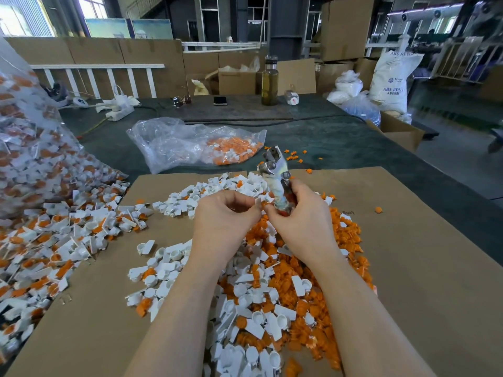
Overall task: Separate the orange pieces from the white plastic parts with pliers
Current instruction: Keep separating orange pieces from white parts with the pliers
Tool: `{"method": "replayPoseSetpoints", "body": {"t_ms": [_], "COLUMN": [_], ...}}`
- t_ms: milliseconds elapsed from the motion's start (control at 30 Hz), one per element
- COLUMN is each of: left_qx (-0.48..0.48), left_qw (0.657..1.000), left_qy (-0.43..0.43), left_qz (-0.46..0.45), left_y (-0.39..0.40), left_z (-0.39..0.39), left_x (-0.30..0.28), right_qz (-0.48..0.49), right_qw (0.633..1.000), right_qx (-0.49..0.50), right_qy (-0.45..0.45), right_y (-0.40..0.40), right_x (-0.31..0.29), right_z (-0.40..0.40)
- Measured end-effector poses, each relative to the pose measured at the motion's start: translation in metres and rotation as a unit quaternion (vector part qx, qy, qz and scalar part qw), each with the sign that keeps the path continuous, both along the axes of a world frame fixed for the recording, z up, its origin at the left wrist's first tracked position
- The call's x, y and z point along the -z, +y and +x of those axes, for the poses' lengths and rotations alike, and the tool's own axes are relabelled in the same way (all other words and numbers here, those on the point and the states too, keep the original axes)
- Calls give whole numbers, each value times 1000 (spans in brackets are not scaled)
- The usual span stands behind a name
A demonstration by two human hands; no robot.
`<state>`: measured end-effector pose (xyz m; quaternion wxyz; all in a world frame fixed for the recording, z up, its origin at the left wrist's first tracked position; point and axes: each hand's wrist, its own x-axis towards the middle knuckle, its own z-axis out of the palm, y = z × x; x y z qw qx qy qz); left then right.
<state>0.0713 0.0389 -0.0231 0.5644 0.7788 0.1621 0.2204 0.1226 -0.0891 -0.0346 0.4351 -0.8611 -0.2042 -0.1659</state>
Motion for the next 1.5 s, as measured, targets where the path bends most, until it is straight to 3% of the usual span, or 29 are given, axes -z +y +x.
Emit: {"method": "replayPoseSetpoints", "body": {"t_ms": [300,567,833,1067,1367,1500], "left_qx": [19,-6,-11,-19,-8,-8], "left_qw": [996,999,998,999,992,991], "left_qy": [-8,-45,-55,-42,-76,-81], "left_qz": [87,1,-5,1,-99,-107], "left_y": [-3,-3,-4,-3,3,6], "left_z": [2,2,1,1,2,3], "left_x": [3,3,3,3,3,5], "right_qz": [1,69,83,51,60,5], "right_qw": [1000,995,994,997,989,991], "right_qx": [10,-34,-31,-35,-106,-108], "right_qy": [-1,56,58,42,78,75], "right_y": [-2,-3,0,0,-11,-15], "right_x": [-1,-5,-6,-5,-6,-4], "right_z": [-1,-1,-3,-3,1,4]}}
